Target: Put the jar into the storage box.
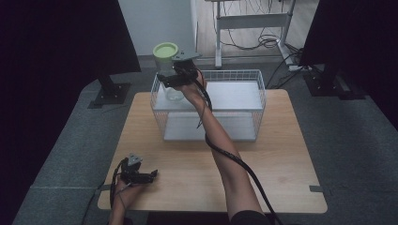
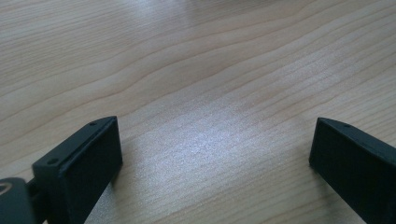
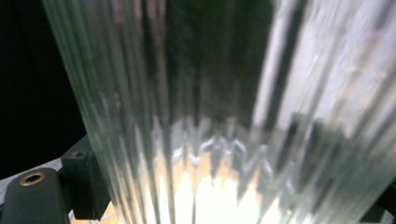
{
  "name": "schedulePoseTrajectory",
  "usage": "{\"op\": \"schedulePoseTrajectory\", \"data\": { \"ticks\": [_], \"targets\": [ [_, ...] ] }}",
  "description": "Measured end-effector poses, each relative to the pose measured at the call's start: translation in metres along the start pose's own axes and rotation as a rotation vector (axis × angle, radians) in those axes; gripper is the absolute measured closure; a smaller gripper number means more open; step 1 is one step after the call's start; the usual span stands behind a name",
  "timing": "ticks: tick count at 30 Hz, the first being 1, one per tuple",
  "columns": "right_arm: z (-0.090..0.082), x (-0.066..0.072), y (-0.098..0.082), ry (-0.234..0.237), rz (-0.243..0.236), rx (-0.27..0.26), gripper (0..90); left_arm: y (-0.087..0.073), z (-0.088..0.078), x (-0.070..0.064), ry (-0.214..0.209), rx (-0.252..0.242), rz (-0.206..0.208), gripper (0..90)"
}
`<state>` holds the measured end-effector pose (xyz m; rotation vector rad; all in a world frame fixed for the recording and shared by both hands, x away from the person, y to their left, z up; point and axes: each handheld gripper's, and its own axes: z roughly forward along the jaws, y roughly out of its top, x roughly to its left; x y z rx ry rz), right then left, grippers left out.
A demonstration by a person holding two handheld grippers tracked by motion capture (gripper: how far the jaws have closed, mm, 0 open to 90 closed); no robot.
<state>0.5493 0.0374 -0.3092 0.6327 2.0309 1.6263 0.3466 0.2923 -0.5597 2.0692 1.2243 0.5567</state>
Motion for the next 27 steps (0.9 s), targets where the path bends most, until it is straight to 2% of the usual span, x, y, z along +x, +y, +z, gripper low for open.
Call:
{"op": "schedulePoseTrajectory", "data": {
  "ticks": [6,18,23,27],
  "targets": [
    [-0.001,-0.001,0.0,-0.014,-0.016,0.01,4.3,0.0,0.0,0.0,0.0,0.0,-0.001,2.3],
    [-0.016,-0.002,0.002,-0.015,-0.046,-0.001,4.4,0.0,0.0,0.0,0.001,-0.003,-0.003,2.4],
    [-0.022,-0.001,0.004,-0.02,-0.033,-0.01,4.0,0.0,0.0,0.0,0.0,-0.003,-0.003,2.3],
    [-0.028,-0.001,0.003,-0.019,-0.039,-0.011,4.2,0.0,0.0,0.0,0.001,-0.002,-0.002,2.3]
  ]
}}
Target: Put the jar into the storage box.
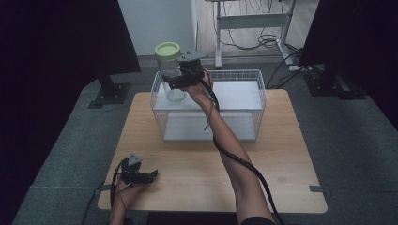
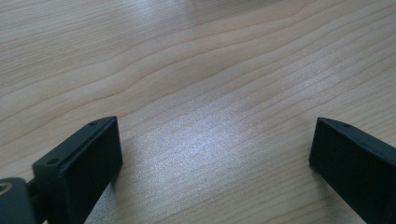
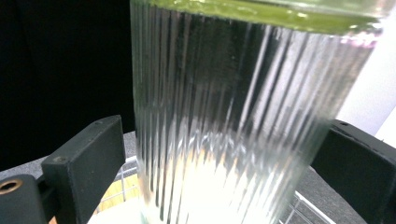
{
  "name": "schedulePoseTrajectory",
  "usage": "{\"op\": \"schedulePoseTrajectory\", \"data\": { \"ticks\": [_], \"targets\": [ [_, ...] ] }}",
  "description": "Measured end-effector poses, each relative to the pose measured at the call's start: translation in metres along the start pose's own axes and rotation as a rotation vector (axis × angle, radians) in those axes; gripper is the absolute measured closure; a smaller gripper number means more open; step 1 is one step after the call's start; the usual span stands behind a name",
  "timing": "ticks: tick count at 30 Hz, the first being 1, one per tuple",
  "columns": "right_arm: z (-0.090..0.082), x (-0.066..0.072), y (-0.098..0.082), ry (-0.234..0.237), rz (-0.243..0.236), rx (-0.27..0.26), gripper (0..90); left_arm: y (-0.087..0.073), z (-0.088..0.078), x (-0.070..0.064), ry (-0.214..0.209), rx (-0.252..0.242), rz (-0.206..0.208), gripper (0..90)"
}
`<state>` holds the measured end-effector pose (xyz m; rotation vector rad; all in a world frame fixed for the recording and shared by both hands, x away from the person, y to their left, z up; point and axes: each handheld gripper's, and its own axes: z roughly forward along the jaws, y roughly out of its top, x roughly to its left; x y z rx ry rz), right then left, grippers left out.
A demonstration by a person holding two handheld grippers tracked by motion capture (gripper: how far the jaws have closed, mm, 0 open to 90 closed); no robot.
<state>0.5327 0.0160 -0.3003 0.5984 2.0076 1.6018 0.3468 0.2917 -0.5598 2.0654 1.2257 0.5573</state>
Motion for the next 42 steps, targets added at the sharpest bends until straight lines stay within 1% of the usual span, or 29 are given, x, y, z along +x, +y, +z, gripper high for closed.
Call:
{"op": "schedulePoseTrajectory", "data": {
  "ticks": [4,11,19,21,24,30,33,36,42],
  "targets": [
    [-0.006,0.003,0.0,-0.008,-0.022,-0.002,3.8,0.0,0.0,0.0,0.0,0.0,-0.001,2.3],
    [-0.015,0.005,-0.002,-0.004,-0.036,0.001,4.2,0.0,0.0,0.0,0.0,0.0,-0.001,2.4],
    [-0.021,0.008,-0.007,0.016,-0.048,0.011,4.0,0.0,0.0,0.0,0.0,0.0,0.0,2.4],
    [-0.023,0.008,-0.008,0.018,-0.053,0.007,4.0,0.0,0.0,0.0,0.0,0.0,0.0,2.3],
    [-0.027,0.009,-0.01,0.02,-0.045,0.001,3.9,0.0,0.0,0.0,0.001,0.001,0.002,2.4],
    [-0.039,0.011,-0.018,0.026,-0.057,-0.004,3.6,0.0,0.0,0.0,0.001,-0.003,-0.003,2.4],
    [-0.045,0.01,-0.023,0.024,-0.059,-0.003,3.6,0.0,0.0,0.0,0.001,-0.001,-0.002,2.4],
    [-0.052,0.008,-0.028,0.027,-0.045,-0.003,3.6,0.0,0.0,0.0,0.001,-0.001,-0.002,2.4],
    [-0.065,0.006,-0.038,0.02,-0.059,0.007,3.6,0.0,0.0,-0.001,0.004,-0.001,-0.005,2.5]
  ]
}}
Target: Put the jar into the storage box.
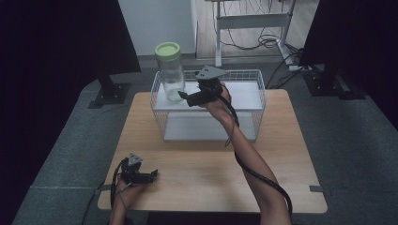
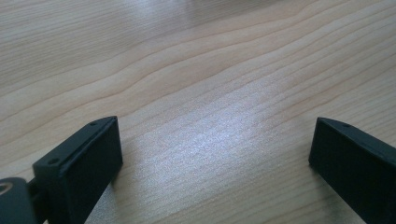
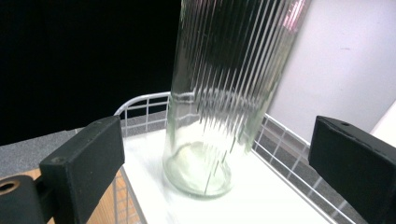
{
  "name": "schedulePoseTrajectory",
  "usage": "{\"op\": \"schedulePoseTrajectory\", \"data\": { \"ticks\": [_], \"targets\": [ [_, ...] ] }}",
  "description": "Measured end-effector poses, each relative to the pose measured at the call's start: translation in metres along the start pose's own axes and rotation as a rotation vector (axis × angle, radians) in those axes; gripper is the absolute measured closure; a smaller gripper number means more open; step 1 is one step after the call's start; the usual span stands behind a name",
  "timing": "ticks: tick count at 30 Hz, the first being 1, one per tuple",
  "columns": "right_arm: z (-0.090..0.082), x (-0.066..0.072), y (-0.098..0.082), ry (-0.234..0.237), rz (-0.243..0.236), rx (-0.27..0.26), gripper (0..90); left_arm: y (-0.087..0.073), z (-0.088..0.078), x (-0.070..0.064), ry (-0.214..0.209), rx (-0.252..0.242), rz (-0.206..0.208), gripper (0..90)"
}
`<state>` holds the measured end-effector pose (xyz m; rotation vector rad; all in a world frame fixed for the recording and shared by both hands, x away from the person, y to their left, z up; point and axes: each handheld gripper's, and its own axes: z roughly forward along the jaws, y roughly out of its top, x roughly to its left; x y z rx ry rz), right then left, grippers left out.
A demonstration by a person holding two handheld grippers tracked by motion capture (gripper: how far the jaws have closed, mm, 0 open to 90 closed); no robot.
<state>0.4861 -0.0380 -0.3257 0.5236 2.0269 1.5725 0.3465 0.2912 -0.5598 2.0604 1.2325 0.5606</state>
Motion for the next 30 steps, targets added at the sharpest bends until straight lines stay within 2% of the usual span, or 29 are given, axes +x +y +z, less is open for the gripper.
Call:
{"op": "schedulePoseTrajectory", "data": {
  "ticks": [4,30],
  "targets": [
    [-0.009,0.001,-0.004,0.004,0.002,-0.003,3.6,0.0,0.0,0.0,0.001,0.0,-0.001,2.5],
    [-0.045,0.026,-0.036,0.018,-0.129,0.072,4.1,0.0,0.0,0.0,0.002,0.0,-0.001,2.5]
  ]
}}
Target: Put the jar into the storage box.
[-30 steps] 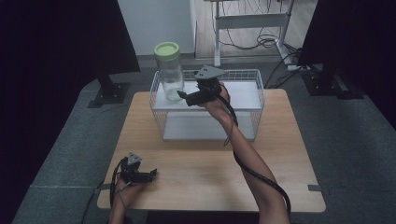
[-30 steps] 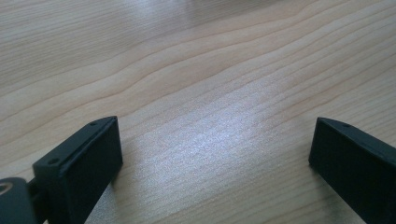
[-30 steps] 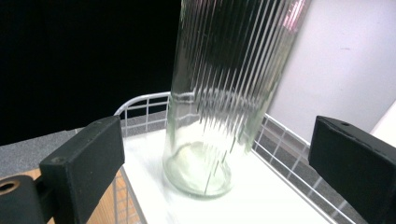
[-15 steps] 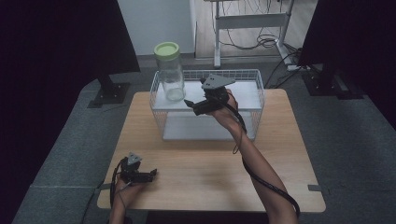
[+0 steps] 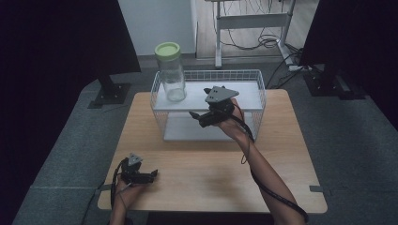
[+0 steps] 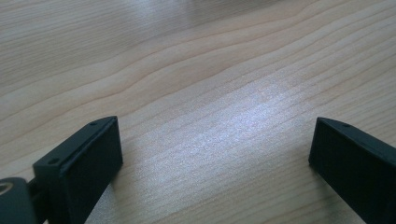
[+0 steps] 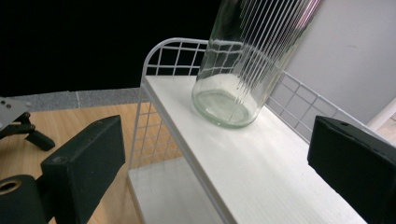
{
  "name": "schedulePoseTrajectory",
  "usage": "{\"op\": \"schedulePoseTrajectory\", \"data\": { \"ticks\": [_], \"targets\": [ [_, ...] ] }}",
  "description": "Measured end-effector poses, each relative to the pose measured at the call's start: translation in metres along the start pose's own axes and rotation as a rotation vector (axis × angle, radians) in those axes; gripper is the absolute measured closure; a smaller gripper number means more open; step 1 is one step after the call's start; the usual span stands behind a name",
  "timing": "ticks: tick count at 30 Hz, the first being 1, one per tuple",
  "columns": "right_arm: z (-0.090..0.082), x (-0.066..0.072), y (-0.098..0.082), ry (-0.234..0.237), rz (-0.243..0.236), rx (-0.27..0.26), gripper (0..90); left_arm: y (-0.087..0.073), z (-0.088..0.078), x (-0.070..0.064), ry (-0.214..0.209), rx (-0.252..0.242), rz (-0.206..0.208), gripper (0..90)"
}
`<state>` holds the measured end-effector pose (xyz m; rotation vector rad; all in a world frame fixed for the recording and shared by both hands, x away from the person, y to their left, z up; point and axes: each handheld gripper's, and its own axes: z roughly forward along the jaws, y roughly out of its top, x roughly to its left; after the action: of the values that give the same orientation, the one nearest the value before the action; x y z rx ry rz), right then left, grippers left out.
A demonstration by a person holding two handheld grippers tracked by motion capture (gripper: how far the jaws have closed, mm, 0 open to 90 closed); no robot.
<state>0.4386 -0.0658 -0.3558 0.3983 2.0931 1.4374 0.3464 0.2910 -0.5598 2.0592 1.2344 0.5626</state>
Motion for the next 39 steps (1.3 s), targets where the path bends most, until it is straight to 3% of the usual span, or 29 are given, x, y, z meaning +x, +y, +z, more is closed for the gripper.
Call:
{"op": "schedulePoseTrajectory", "data": {
  "ticks": [12,25,39],
  "targets": [
    [-0.014,0.011,-0.017,-0.003,-0.024,0.016,4.0,0.0,0.0,0.0,0.001,-0.001,-0.001,2.5],
    [-0.036,0.014,-0.049,-0.013,0.015,0.034,4.0,0.0,0.0,0.0,0.001,0.0,-0.002,2.7],
    [-0.066,0.018,-0.081,-0.057,0.059,0.048,4.0,0.0,0.0,-0.001,0.005,-0.001,-0.006,2.8]
  ]
}}
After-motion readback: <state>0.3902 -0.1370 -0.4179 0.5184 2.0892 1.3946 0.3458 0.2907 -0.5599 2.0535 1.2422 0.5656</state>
